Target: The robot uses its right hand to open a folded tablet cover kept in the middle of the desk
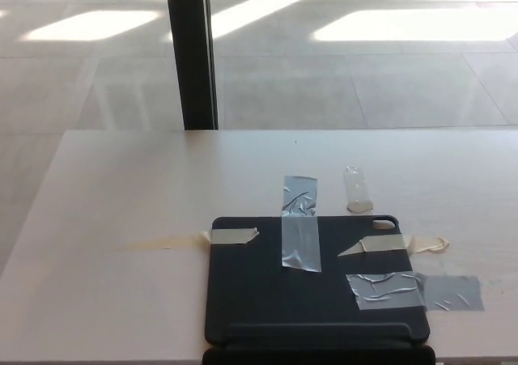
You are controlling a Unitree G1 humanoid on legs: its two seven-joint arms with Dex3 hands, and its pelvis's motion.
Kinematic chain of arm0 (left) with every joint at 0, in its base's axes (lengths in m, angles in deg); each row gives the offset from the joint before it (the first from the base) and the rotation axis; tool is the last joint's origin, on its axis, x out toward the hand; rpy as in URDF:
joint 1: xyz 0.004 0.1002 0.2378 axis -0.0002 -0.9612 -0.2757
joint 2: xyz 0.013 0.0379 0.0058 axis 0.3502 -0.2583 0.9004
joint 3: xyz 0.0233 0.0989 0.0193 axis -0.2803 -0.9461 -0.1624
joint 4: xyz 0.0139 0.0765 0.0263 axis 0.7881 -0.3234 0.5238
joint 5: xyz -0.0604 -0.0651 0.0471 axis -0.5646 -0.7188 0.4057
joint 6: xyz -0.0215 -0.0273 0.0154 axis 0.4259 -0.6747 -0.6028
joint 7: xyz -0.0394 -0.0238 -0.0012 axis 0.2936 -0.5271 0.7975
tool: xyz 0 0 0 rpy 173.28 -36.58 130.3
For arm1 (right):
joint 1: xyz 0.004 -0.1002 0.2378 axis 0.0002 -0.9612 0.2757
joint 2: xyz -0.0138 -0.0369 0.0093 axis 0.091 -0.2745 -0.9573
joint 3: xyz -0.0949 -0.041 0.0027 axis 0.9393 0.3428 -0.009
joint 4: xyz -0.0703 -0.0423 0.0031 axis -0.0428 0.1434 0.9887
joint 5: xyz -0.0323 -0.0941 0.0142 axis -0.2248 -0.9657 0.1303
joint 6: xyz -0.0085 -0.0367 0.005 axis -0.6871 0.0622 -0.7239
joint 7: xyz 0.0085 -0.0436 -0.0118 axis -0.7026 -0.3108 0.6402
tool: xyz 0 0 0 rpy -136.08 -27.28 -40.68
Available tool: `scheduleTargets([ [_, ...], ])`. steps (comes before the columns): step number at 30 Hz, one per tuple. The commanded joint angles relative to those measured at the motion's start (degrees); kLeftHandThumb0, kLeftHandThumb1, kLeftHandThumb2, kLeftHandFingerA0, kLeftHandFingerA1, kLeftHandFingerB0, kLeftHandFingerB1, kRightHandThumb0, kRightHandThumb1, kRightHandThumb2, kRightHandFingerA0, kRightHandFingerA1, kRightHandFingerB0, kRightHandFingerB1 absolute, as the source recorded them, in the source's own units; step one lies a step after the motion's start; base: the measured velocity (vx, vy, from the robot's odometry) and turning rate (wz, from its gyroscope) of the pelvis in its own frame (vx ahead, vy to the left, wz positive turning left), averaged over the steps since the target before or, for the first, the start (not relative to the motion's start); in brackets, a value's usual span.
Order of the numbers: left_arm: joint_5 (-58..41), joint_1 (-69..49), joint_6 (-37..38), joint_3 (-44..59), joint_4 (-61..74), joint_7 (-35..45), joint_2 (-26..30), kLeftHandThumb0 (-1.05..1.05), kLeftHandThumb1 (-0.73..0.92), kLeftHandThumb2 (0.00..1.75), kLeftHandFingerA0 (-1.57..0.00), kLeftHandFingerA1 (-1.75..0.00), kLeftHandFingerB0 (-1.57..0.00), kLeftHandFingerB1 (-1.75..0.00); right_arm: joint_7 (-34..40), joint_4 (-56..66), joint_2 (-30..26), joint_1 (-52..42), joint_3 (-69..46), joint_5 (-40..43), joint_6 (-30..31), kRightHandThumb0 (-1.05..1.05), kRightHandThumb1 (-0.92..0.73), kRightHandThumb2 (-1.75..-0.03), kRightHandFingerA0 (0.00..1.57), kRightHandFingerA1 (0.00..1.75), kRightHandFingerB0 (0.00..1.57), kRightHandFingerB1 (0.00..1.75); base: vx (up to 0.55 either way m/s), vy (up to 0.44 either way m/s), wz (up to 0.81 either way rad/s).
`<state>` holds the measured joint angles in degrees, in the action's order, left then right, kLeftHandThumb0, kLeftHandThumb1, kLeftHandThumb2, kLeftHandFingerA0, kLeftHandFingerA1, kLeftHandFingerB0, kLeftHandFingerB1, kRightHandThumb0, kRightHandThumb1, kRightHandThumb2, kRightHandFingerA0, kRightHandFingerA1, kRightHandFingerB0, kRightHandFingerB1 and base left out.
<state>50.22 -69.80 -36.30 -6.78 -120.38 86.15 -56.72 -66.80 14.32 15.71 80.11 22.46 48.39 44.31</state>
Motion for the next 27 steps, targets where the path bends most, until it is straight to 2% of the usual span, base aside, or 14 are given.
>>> scheduleTargets([
  [1, -2.9, -0.2, -1.0, 1.2, -1.1, 0.3, 0.7, -0.55, 0.31, 0.81, -0.73, -0.85, -0.64, -0.76, 22.2, -18.4, 5.3, 6.8, -16.8, 17.2, -3.9, -0.87, -0.90, -0.67, 0.54, 0.84, 0.35, 0.64, 0.00, 0.000, 0.00],
  [8, -3.3, 0.5, -1.2, 1.5, -0.8, -0.2, 0.0, -0.53, 0.29, 0.81, -0.72, -0.85, -0.64, -0.76, 26.1, -19.3, 5.3, 8.6, -18.4, 16.3, -0.8, -0.85, -0.86, -0.65, 0.57, 0.81, 0.42, 0.66, 0.00, 0.000, 0.00],
  [9, -3.2, 0.5, -1.3, 1.5, -0.8, -0.1, 0.1, -0.53, 0.31, 0.82, -0.70, -0.84, -0.62, -0.75, 25.9, -19.2, 5.5, 8.7, -18.6, 16.5, -0.7, -0.82, -0.84, -0.64, 0.66, 0.79, 0.46, 0.66, 0.00, 0.000, 0.00],
  [11, -3.2, 0.8, -1.3, 1.6, -0.9, 0.0, 0.3, -0.54, 0.31, 0.81, -0.71, -0.84, -0.61, -0.74, 25.2, -18.7, 6.2, 9.2, -19.3, 17.6, -1.1, -0.85, -0.83, -0.65, 0.61, 0.80, 0.42, 0.64, 0.00, 0.000, 0.00],
  [12, -3.3, 0.8, -1.3, 1.7, -0.8, 1.1, 0.4, -0.47, 0.45, 0.60, -0.68, -0.84, -0.62, -0.71, 23.6, -18.4, 6.6, 9.1, -19.1, 18.1, -1.1, -0.86, -0.83, -0.65, 0.58, 0.78, 0.40, 0.63, 0.00, 0.000, 0.00],
  [17, -3.1, 2.5, -1.2, 1.4, -0.8, -0.1, 0.5, -0.49, 0.46, 0.60, -0.73, -0.84, -0.62, -0.71, 22.6, -18.2, 7.4, 9.4, -16.1, 16.5, -2.2, -0.85, -0.85, -0.65, 0.62, 0.73, 0.40, 0.62, 0.00, 0.000, 0.00],
  [18, -4.1, 3.1, -1.6, 2.3, -0.9, -0.6, 0.3, -0.56, 0.30, 0.82, -0.72, -0.85, -0.60, -0.75, 21.3, -18.2, 7.0, 9.8, -16.0, 18.0, 0.2, -0.86, -0.83, -0.65, 0.69, 0.75, 0.40, 0.61, 0.00, 0.000, 0.00],
  [19, -4.2, 3.0, -1.3, 2.3, -0.8, -0.5, 0.2, -0.55, 0.31, 0.83, -0.72, -0.86, -0.61, -0.76, 20.3, -19.4, 6.2, 9.8, -15.7, 18.6, 0.8, -0.87, -0.83, -0.65, 0.70, 0.76, 0.39, 0.62, 0.00, 0.000, 0.00],
  [20, -4.5, 2.6, -1.3, 2.6, -0.9, -0.4, 0.2, -0.51, 0.45, 0.61, -0.68, -0.86, -0.66, -0.77, 18.5, -20.7, 5.4, 9.2, -15.4, 19.2, 1.5, -0.88, -0.84, -0.66, 0.73, 0.78, 0.33, 0.62, 0.00, 0.000, 0.00],
  [23, -4.6, 1.9, -1.3, 2.6, -1.0, -0.4, 0.2, -0.51, 0.48, 0.60, -0.65, -0.83, -0.63, -0.75, 16.4, -24.1, 4.0, 8.1, -14.9, 20.9, 1.1, -0.89, -0.84, -0.65, 0.79, 0.80, 0.29, 0.59, 0.00, 0.000, 0.00],
  [24, -4.6, 1.7, -1.1, 2.5, -0.9, -0.2, 0.1, -0.60, 0.34, 0.86, -0.67, -0.83, -0.63, -0.77, 15.7, -23.6, 4.6, 7.5, -13.8, 20.7, 0.7, -0.90, -0.86, -0.66, 0.70, 0.76, 0.30, 0.59, 0.00, 0.000, 0.00],
  [25, -4.6, 1.8, -1.0, 2.4, -1.0, -0.5, 0.1, -0.53, 0.50, 0.60, -0.68, -0.84, -0.67, -0.75, 15.6, -23.7, 4.4, 7.5, -13.6, 21.5, 1.0, -0.90, -0.87, -0.66, 0.66, 0.77, 0.30, 0.61, 0.00, 0.000, 0.00],
  [26, -4.6, 1.9, -0.9, 2.4, -1.0, -0.7, 0.1, -0.58, 0.36, 0.87, -0.71, -0.85, -0.63, -0.76, 14.9, -23.7, 4.3, 7.2, -13.0, 21.9, 1.1, -0.91, -0.87, -0.66, 0.66, 0.76, 0.27, 0.61, 0.00, 0.000, 0.00],
  [27, -5.1, 2.0, -1.3, 2.7, -1.1, -0.7, 0.2, -0.51, 0.49, 0.61, -0.70, -0.86, -0.64, -0.75, 13.9, -24.0, 4.2, 6.7, -11.8, 21.9, 0.7, -0.88, -0.66, -1.10, 0.68, 0.79, 0.25, 0.63, 0.00, 0.000, 0.00],
])
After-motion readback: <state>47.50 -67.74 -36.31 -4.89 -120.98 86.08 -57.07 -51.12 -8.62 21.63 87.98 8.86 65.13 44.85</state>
